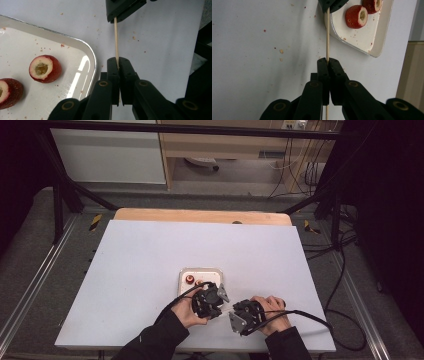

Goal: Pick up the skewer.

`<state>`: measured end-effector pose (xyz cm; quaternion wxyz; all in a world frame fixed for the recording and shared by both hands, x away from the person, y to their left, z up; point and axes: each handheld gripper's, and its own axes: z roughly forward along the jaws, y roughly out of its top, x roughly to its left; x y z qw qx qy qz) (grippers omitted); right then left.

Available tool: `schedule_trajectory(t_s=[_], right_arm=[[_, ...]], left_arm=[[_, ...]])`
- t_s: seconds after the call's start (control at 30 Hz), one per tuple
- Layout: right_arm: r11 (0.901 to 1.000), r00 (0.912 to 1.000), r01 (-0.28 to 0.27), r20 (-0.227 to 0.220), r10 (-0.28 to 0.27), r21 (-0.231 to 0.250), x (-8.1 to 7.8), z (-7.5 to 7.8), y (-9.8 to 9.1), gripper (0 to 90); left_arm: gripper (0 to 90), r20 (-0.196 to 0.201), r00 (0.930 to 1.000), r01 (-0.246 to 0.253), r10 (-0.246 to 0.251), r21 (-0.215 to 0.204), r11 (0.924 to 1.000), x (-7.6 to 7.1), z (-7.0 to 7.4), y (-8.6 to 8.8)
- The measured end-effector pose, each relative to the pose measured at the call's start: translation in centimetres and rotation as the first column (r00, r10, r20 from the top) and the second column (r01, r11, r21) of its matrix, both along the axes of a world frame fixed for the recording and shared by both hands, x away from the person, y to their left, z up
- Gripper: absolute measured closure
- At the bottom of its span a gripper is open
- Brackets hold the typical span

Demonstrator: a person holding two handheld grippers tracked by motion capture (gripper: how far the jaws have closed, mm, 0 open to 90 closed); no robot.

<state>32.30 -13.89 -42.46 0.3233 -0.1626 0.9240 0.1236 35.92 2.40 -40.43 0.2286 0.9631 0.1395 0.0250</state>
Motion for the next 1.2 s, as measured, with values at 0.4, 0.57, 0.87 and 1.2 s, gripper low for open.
schedule_trajectory(t_s=[0.4,0.57,0.87,1.2], right_arm=[[0.9999,0.9999,0.009,0.005,-0.009,0.007,-0.2,0.3,-0.1,87.5],[0.9969,0.998,0.06,-0.023,-0.059,0.052,0.1,0.6,-0.3,78.3],[0.8876,0.9276,0.367,-0.183,-0.326,0.279,1.4,1.6,-2.6,43.9],[0.6479,0.7444,0.654,-0.487,-0.457,0.391,3.0,0.4,-5.6,22.2]], left_arm=[[88.7,0.031,0.9995,0.0,-0.001,0.021,0.9998,-0.2,-0.3,-0.3],[88.9,0.038,0.9993,-0.009,0.008,0.01,0.9999,-0.4,-0.4,0.4],[88.8,0.061,0.9962,-0.06,0.061,-0.014,0.9981,-0.6,0.0,3.5],[88.8,0.071,0.9873,-0.134,0.143,-0.114,0.9844,-1.1,0.0,7.6]])
